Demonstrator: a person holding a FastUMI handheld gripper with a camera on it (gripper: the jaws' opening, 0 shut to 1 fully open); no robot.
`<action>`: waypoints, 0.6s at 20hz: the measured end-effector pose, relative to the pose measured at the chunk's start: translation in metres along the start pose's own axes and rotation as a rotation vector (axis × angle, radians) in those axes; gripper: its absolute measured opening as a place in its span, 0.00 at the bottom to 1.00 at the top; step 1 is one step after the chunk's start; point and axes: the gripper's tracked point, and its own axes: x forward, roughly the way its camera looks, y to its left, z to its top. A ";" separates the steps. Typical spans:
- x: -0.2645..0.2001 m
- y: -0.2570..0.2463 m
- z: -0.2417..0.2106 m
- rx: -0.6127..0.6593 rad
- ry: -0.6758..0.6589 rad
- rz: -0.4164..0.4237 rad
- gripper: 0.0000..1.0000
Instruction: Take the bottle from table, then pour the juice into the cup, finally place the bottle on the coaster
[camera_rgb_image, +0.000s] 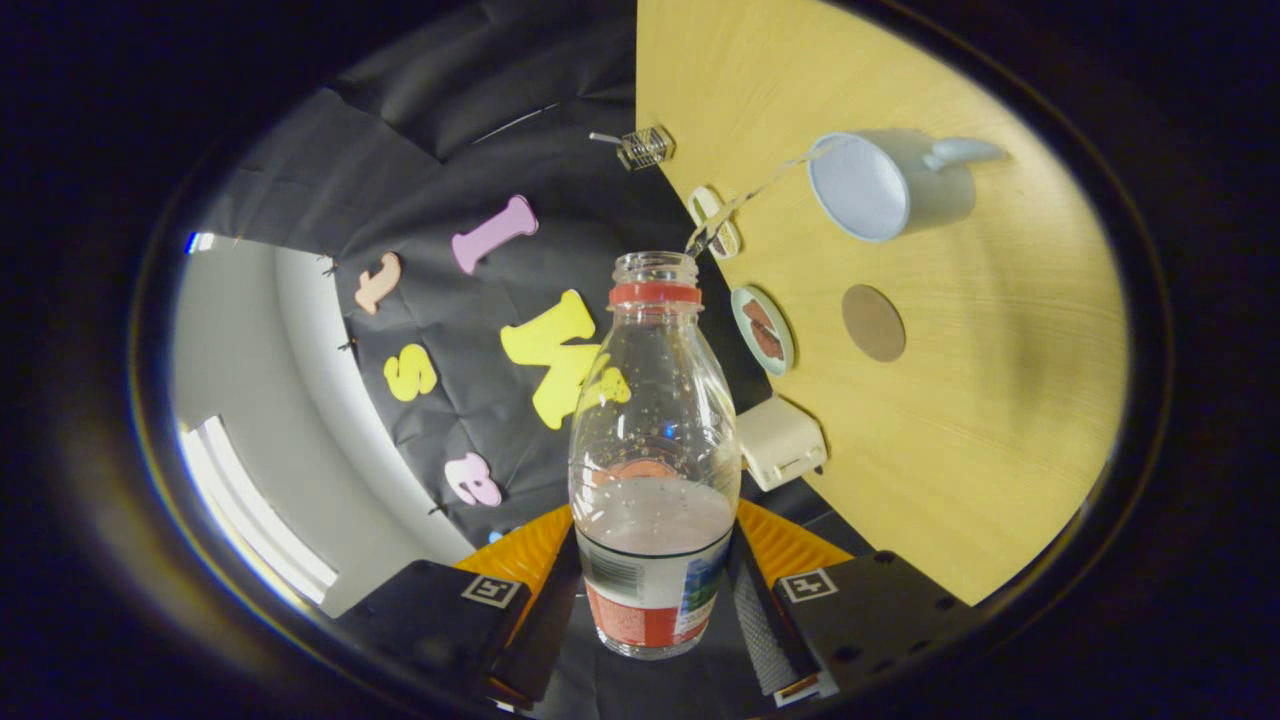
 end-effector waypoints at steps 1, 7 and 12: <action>0.002 0.002 -0.001 0.000 0.004 0.001 0.79; 0.019 -0.009 -0.014 0.034 0.040 -0.019 0.79; 0.022 -0.010 -0.011 0.081 0.038 -0.009 0.79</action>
